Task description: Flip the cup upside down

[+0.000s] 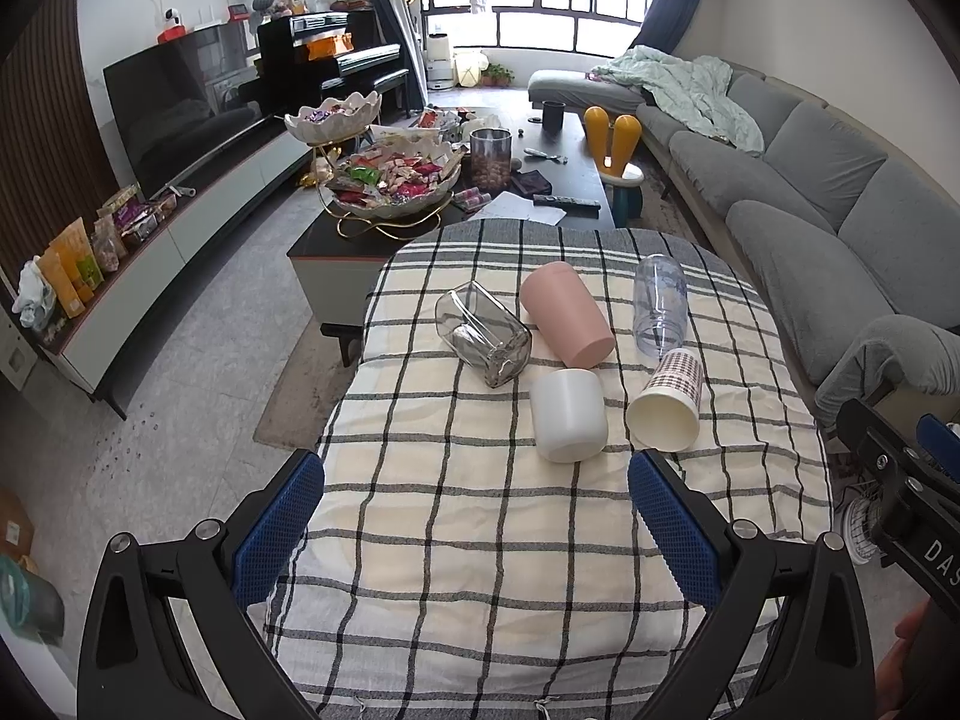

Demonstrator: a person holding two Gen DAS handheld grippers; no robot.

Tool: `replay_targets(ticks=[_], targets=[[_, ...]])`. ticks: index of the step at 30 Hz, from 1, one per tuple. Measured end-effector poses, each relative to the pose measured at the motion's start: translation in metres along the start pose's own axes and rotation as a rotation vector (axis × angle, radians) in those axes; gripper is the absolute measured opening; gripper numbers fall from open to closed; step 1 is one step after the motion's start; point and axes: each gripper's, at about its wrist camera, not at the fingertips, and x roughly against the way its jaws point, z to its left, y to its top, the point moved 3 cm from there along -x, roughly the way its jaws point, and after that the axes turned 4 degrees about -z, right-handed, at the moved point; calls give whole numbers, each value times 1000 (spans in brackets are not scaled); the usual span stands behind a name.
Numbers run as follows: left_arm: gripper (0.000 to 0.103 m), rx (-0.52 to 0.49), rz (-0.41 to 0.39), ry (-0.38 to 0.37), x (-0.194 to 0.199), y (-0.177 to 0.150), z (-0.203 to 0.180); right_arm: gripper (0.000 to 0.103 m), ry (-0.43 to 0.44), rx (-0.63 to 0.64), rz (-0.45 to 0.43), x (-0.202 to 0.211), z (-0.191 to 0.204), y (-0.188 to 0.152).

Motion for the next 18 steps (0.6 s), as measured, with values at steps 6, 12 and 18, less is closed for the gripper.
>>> replay_targets(ticks=[6,12,18], targets=[[103,9,-3,15,-7,3,1,102,-2,-1,2,-1,0,5],[103,29,-2,24,-23,1,8,102,-5,3,13,-12,4,4],[103,45,1,30,-43,-1,15,102,-12,3,37,-46,11,-3]])
